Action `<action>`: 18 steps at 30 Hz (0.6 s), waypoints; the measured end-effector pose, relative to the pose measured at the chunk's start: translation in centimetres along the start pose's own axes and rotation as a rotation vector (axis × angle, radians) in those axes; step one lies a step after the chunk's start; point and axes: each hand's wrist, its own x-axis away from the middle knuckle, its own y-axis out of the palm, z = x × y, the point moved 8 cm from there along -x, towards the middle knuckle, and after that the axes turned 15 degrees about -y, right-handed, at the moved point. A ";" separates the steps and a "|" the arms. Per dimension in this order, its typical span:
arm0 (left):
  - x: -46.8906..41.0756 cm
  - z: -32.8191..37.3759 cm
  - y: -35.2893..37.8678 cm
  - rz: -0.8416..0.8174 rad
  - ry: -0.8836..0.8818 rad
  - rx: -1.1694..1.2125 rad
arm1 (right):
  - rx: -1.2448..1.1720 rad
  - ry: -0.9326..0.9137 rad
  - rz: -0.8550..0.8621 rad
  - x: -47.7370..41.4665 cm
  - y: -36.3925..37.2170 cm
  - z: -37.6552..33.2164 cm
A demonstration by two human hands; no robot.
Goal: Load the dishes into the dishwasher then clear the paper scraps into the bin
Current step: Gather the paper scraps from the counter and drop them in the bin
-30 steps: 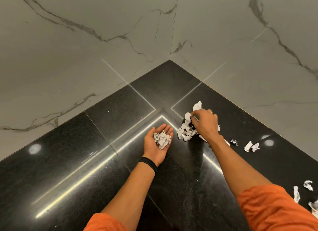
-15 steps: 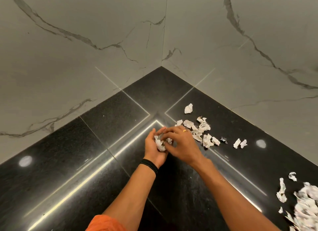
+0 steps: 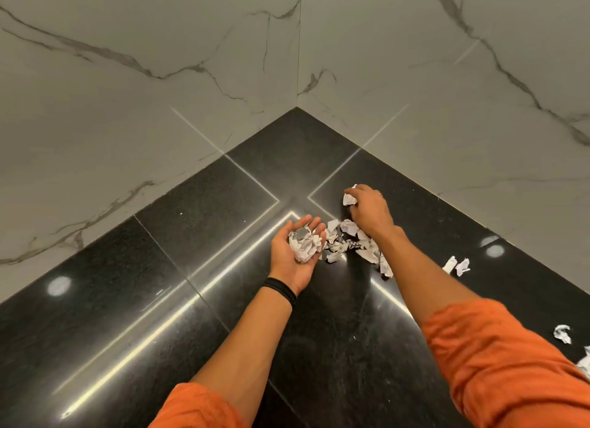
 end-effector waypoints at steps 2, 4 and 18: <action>-0.4 0.3 -0.1 0.004 0.004 -0.002 | 0.030 -0.028 -0.005 -0.6 1.2 1.1; -0.6 0.6 -0.4 0.002 0.008 0.001 | 0.016 -0.014 0.038 -0.4 1.1 1.5; 1.7 -1.0 -2.5 -0.079 -0.042 0.050 | -0.554 -0.300 0.173 10.2 -0.1 -14.0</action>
